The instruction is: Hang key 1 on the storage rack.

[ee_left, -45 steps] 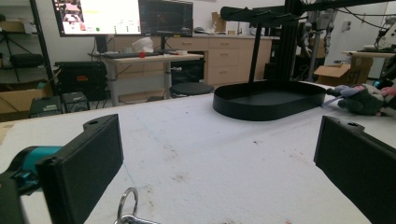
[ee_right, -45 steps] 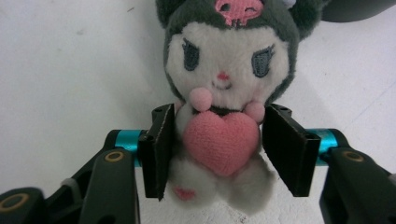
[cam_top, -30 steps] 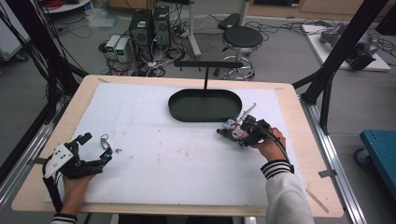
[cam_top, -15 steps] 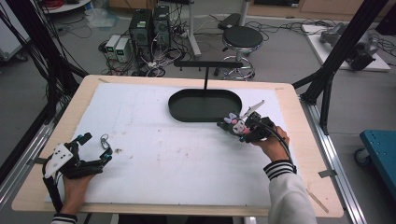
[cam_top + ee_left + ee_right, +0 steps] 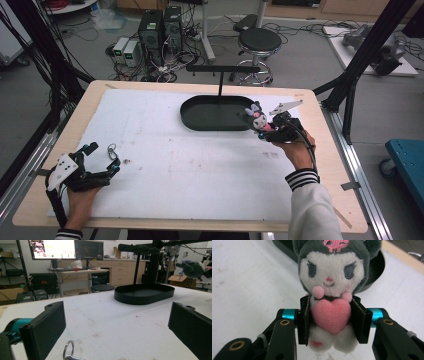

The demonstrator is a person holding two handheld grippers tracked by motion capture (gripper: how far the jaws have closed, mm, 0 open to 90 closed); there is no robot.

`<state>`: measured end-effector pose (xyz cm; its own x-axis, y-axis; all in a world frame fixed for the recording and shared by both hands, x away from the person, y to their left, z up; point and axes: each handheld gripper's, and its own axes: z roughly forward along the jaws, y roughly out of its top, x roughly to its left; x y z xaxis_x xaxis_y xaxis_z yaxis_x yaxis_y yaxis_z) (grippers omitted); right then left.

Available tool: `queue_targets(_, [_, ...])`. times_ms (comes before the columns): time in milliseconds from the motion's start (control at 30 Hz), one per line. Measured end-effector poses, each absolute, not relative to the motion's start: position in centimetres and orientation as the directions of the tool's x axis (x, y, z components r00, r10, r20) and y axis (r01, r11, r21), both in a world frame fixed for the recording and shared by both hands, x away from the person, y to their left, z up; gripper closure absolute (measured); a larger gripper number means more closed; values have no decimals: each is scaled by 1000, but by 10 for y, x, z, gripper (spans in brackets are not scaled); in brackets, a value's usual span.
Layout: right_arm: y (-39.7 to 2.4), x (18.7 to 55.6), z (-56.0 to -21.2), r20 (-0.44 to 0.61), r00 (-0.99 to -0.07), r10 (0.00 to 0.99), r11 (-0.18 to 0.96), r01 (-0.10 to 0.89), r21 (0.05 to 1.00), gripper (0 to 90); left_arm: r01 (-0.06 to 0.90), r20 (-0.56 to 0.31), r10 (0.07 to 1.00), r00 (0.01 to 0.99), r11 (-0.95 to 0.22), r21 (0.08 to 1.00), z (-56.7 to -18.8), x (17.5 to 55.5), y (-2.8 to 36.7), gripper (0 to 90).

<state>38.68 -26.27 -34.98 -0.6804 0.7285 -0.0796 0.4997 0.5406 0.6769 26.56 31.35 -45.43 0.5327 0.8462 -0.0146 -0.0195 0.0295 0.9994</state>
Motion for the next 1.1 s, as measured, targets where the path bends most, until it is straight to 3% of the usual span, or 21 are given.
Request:
queue_targets(600, [-269,405,-315,-49,-626,779,420,461,782,565,-16,-16,851,525,28,999,-454,266,314,17])
queue_targets(1100, [-273,427,-296,-32,-596,802,373,459,807,564,-15,-18,852,523,30,999,-454,266,314,17])
